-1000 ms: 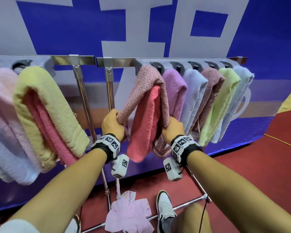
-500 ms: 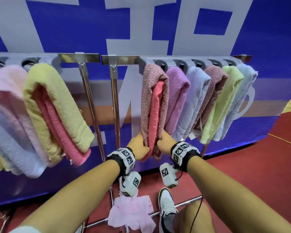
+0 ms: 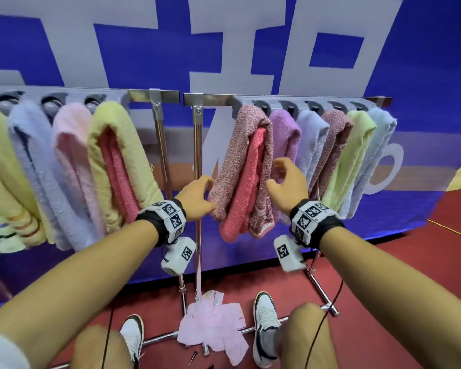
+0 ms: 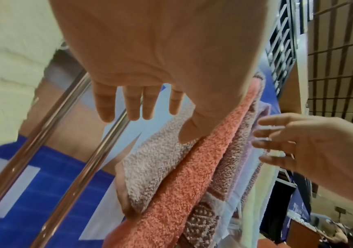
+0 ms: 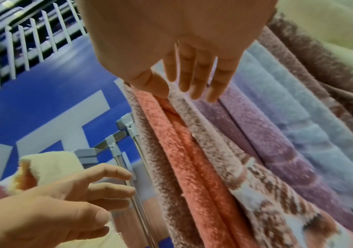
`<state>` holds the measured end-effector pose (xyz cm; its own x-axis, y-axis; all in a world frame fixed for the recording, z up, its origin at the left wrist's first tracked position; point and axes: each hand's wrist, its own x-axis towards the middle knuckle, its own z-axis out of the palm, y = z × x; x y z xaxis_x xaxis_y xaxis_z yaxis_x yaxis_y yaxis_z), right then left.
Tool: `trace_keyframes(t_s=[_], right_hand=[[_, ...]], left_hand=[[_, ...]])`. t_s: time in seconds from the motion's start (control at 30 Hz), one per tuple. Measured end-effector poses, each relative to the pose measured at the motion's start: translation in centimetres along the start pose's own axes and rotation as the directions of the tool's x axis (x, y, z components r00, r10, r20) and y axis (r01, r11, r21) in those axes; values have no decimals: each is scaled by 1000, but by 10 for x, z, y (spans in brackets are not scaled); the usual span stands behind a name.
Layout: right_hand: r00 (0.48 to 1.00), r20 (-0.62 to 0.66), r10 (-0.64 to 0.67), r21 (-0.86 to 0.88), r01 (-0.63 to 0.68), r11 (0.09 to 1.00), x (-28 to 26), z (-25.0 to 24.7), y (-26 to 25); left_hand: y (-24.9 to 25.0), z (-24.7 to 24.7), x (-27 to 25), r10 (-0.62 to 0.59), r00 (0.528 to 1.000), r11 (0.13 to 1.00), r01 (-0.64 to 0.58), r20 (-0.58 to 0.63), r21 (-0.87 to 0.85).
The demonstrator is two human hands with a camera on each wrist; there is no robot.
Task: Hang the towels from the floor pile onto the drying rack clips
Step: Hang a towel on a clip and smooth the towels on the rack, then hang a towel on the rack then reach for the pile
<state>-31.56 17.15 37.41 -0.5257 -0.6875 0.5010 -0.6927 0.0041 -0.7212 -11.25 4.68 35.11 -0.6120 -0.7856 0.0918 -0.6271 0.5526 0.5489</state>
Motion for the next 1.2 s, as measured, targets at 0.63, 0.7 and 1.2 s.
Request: trace_keyframes(t_s=[0.63, 0.7, 1.2], right_hand=[[678, 722, -135, -374, 548, 748, -65, 65, -62], [662, 746, -75, -382, 517, 766, -78, 78, -46], [534, 819, 210, -414, 297, 860, -129, 141, 99]], left_hand=[[-78, 0, -112, -32, 992, 870, 87, -121, 486], [-87, 19, -115, -87, 994, 886, 109, -70, 451], [-140, 158, -89, -269, 957, 962, 272, 110, -7]])
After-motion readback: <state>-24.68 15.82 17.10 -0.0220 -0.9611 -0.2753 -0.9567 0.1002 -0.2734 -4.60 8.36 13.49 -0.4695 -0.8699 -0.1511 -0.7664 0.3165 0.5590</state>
